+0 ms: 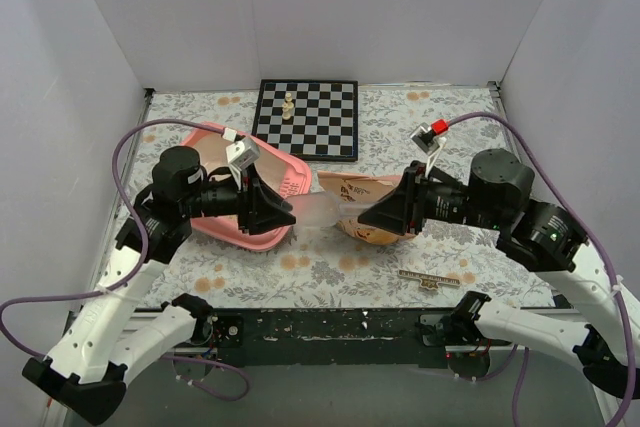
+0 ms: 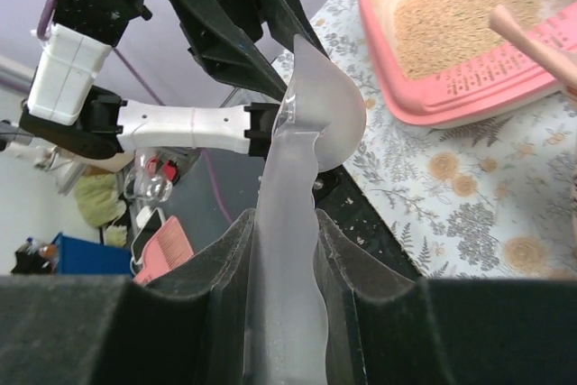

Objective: Fill the litter box with clean litter

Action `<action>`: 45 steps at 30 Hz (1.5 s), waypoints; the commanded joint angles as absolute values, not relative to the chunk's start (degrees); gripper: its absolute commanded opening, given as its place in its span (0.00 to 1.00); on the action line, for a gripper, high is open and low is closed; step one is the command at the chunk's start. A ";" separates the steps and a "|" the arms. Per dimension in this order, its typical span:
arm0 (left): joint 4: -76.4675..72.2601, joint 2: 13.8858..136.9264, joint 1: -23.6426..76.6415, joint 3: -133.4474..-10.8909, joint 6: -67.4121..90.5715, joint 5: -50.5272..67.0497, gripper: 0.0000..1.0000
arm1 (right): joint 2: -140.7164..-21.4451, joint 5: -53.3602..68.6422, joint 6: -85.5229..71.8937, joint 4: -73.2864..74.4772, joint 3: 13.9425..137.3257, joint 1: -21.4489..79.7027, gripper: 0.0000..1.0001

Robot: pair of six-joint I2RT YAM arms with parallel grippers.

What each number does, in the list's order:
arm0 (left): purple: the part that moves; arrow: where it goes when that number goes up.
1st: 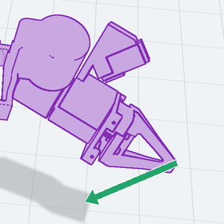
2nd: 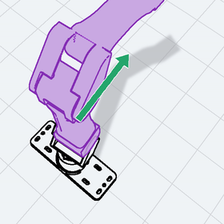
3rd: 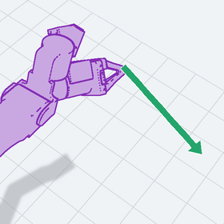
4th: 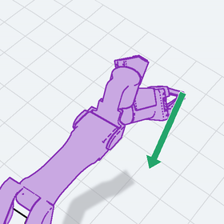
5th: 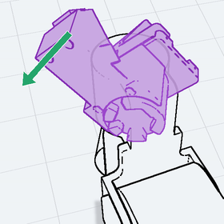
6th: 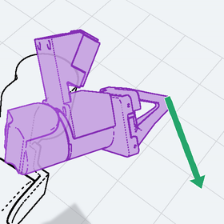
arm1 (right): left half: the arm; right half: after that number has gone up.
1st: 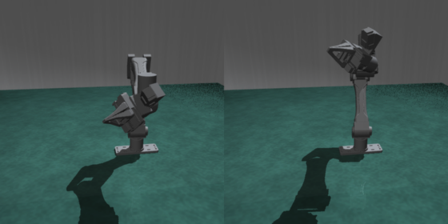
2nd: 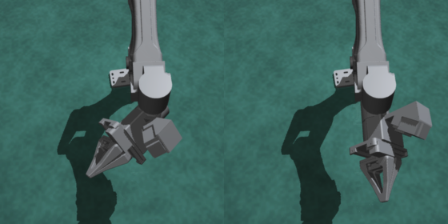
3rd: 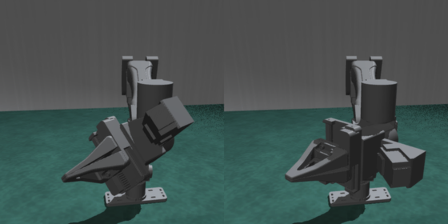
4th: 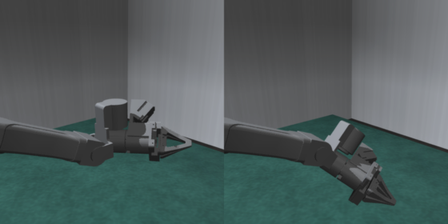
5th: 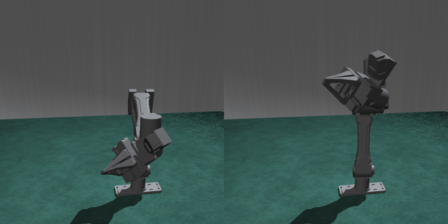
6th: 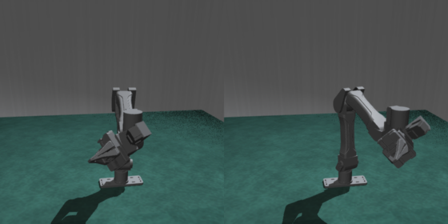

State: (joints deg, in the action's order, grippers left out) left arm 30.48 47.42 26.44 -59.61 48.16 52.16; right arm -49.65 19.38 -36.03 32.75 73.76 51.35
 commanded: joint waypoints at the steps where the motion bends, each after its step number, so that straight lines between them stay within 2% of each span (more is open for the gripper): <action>1: 31.12 48.51 26.46 -63.71 47.20 50.10 0.39 | -46.76 9.86 -33.23 35.93 78.57 50.98 0.01; 5: 27.69 50.70 26.46 -65.91 46.41 48.52 0.43 | -44.92 3.53 -31.73 42.43 81.99 50.98 0.01; 15: 21.19 67.57 28.82 -73.12 42.99 53.00 0.40 | -41.40 -10.62 -31.90 57.37 89.99 51.06 0.01; 24: 26.19 82.87 42.61 -80.77 27.71 37.63 0.47 | -38.24 -15.12 -35.86 66.00 91.49 51.06 0.01; 27: 24.70 83.58 45.17 -80.07 23.31 32.36 0.51 | -37.27 -15.47 -36.39 67.41 91.76 51.06 0.01; 37: 23.20 83.06 51.23 -80.94 12.66 15.92 0.52 | -35.77 -16.44 -37.18 71.45 92.73 51.15 0.01; 45: 35.14 83.58 58.35 -94.55 11.51 10.46 0.52 | -34.63 -14.50 -36.91 70.31 90.97 51.24 0.01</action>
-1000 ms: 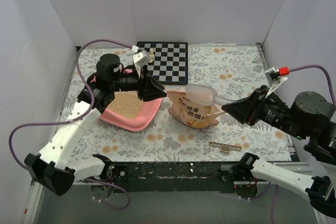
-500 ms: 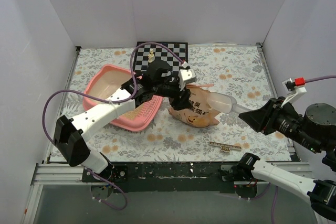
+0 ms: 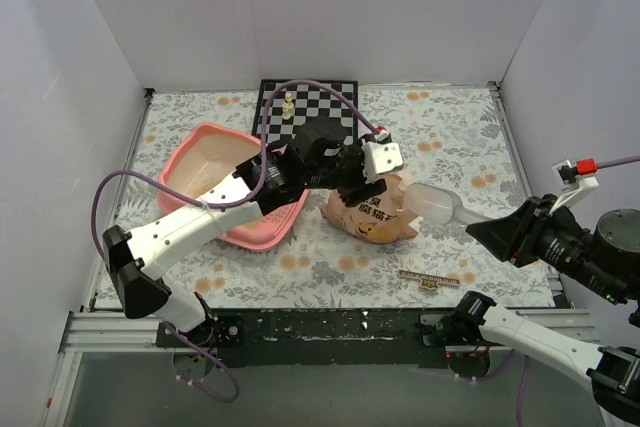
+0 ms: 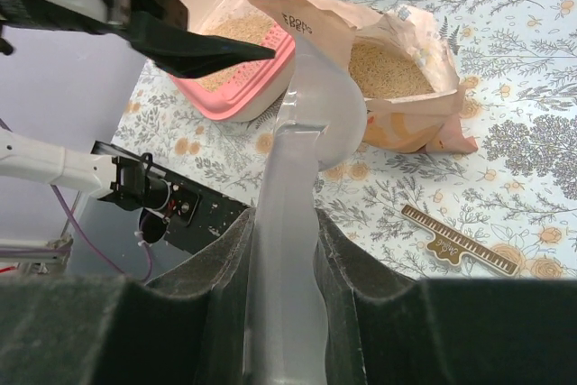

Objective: Fill the litter box with clean litter

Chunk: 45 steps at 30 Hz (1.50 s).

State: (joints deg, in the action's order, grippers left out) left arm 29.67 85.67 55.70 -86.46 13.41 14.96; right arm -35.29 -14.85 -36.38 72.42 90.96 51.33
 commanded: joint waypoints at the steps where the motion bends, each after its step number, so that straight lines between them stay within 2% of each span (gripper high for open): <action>1: 35.94 83.41 58.88 -95.79 11.51 10.37 0.53 | -34.72 -14.41 -36.83 70.31 90.97 51.24 0.01; 10: 39.11 86.74 58.80 -96.33 7.74 8.09 0.55 | -35.15 -13.45 -36.04 70.05 92.45 51.42 0.01; 19: 37.00 92.19 48.70 -95.53 9.05 15.90 0.55 | -35.59 -12.92 -35.51 70.75 93.25 51.68 0.01; 25: 36.13 94.04 46.50 -92.12 10.98 20.74 0.52 | -36.38 -14.23 -35.86 71.98 92.29 52.56 0.01; 27: 34.37 93.87 46.41 -89.49 11.78 21.70 0.44 | -36.82 -17.04 -36.73 73.21 91.41 53.00 0.01; 28: 33.93 93.78 46.41 -88.69 12.21 22.32 0.32 | -37.17 -18.36 -37.00 73.91 90.97 53.35 0.01; 30: 33.05 93.43 46.41 -86.76 13.26 23.02 0.00 | -38.05 -20.03 -37.26 74.35 90.53 54.14 0.01; 34: 29.72 89.23 46.49 -80.97 14.59 23.03 0.00 | -40.60 -21.53 -36.74 74.53 90.97 55.63 0.01; 40: 21.28 76.40 47.02 -68.84 18.36 18.29 0.00 | -44.20 -21.44 -35.16 74.62 91.41 57.04 0.01; 45: 19.25 67.87 47.90 -63.73 20.04 14.16 0.00 | -47.10 -18.03 -34.37 74.36 91.41 57.13 0.01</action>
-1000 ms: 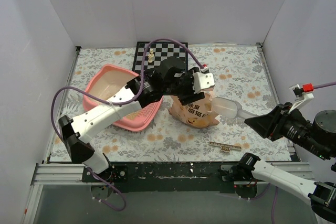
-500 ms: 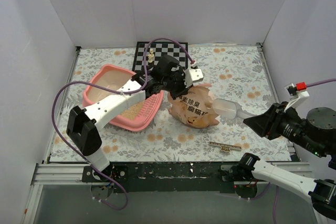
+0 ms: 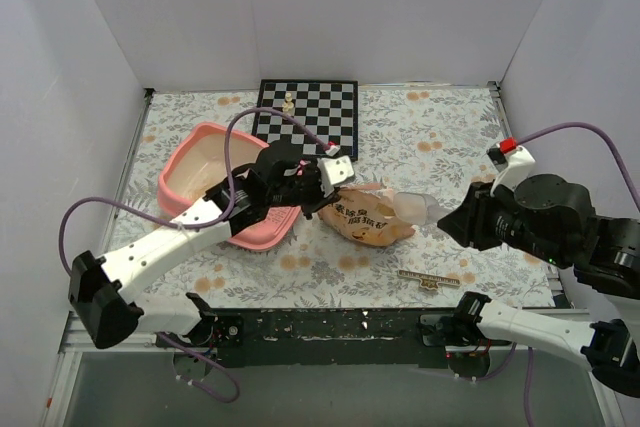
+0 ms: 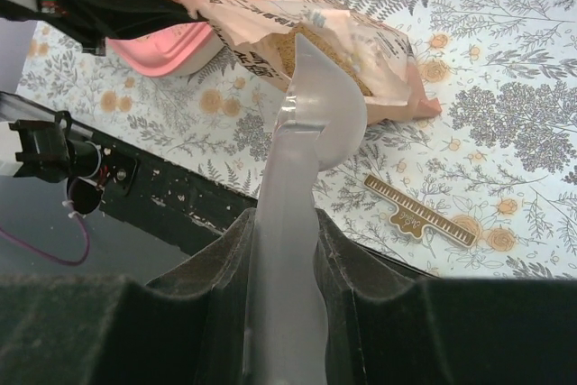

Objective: Fill the litter box with clean litter

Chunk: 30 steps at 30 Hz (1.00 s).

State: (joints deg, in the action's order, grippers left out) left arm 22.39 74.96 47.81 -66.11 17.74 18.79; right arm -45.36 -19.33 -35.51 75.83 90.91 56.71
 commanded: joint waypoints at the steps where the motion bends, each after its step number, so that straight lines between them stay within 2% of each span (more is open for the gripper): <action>1: 19.25 66.72 48.07 -63.37 20.13 13.80 0.00 | -47.63 -17.15 -34.02 74.09 91.23 57.04 0.01; 13: 20.13 61.09 49.83 -60.74 22.06 14.77 0.00 | -52.90 -15.82 -31.38 71.28 89.21 56.95 0.01; 30: 16.35 57.22 53.44 -50.72 23.73 12.13 0.00 | -61.96 -12.57 -27.51 71.54 98.17 56.60 0.01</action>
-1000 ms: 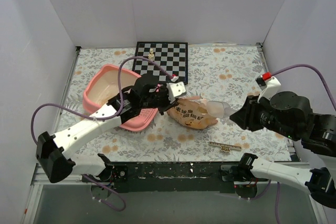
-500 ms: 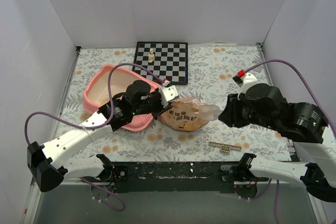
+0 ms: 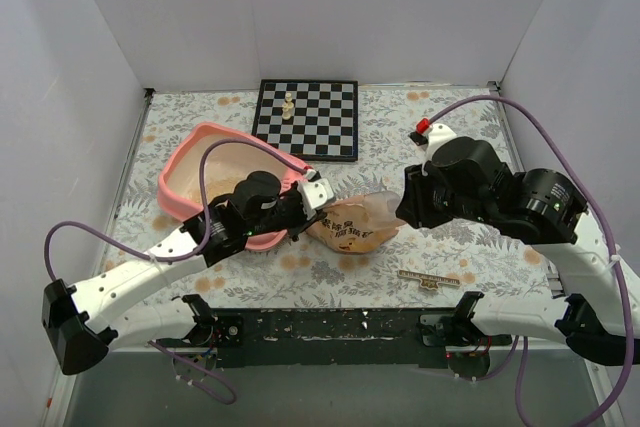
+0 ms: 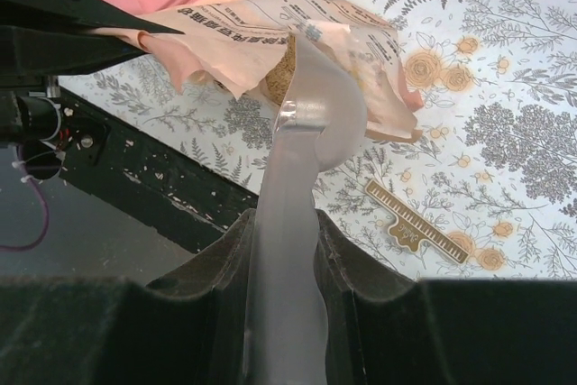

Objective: Fill the litter box with clean litter

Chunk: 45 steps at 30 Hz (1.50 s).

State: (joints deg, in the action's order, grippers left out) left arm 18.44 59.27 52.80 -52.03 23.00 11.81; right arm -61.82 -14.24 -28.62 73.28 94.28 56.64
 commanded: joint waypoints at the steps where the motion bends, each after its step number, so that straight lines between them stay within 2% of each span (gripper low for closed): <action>1: 16.35 57.04 53.44 -50.63 23.82 12.22 0.00 | -62.05 -12.31 -27.51 71.72 98.26 56.60 0.01; 10: 14.59 54.32 53.61 -49.39 25.05 12.65 0.00 | -62.23 -7.92 -25.14 67.60 89.75 54.59 0.01; 17: 14.85 53.53 57.03 -51.41 28.47 13.36 0.00 | -62.93 2.72 -20.31 63.28 82.01 45.10 0.01; 27: 26.88 52.12 67.23 -60.11 33.83 0.80 0.00 | -66.70 6.59 -14.68 66.00 80.24 36.13 0.01; 32: 29.00 49.13 67.76 -58.19 34.63 -2.98 0.00 | -68.20 10.01 -13.10 62.59 75.60 34.90 0.01; 37: 29.18 47.20 67.76 -54.33 35.77 -3.95 0.00 | -69.61 17.03 -11.08 54.33 66.11 32.18 0.01; 45: 23.56 48.42 67.76 -47.20 35.42 -5.18 0.00 | -74.35 42.60 -9.40 35.45 51.96 26.98 0.01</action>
